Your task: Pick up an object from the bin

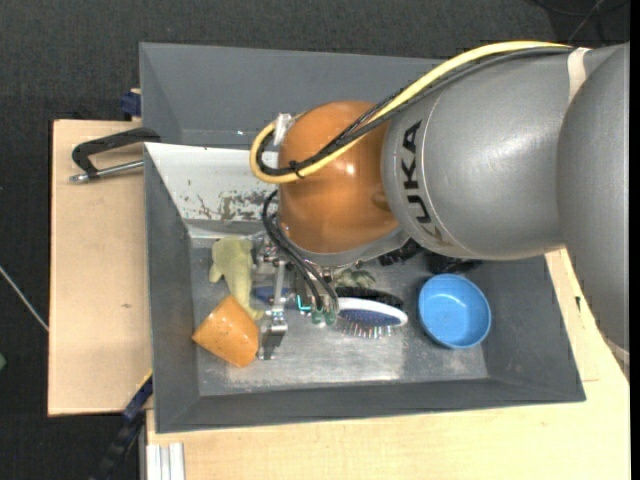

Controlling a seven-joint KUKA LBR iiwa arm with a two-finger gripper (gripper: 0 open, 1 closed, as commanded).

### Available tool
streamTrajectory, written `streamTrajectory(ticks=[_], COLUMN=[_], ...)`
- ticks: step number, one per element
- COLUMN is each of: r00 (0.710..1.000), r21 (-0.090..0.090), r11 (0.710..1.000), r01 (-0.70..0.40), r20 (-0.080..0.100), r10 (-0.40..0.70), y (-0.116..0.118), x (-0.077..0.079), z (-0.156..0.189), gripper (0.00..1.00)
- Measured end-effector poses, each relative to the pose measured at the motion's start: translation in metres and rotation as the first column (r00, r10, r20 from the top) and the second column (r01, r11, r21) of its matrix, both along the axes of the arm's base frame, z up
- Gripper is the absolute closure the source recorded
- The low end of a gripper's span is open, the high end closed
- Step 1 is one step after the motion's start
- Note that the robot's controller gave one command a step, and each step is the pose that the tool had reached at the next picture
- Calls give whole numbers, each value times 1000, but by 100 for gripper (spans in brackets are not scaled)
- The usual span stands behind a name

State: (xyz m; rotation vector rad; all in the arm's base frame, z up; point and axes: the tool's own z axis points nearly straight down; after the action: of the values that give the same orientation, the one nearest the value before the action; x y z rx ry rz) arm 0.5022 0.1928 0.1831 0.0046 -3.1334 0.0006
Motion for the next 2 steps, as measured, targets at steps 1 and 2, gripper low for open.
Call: streamTrajectory(ticks=[1,2], r00=[984,936], r21=[2,4], r11=[984,936], r01=[-180,-351], r20=[13,40], r10=[180,351], y=[33,34], x=[23,3], z=[-97,-103], gripper=[0,0])
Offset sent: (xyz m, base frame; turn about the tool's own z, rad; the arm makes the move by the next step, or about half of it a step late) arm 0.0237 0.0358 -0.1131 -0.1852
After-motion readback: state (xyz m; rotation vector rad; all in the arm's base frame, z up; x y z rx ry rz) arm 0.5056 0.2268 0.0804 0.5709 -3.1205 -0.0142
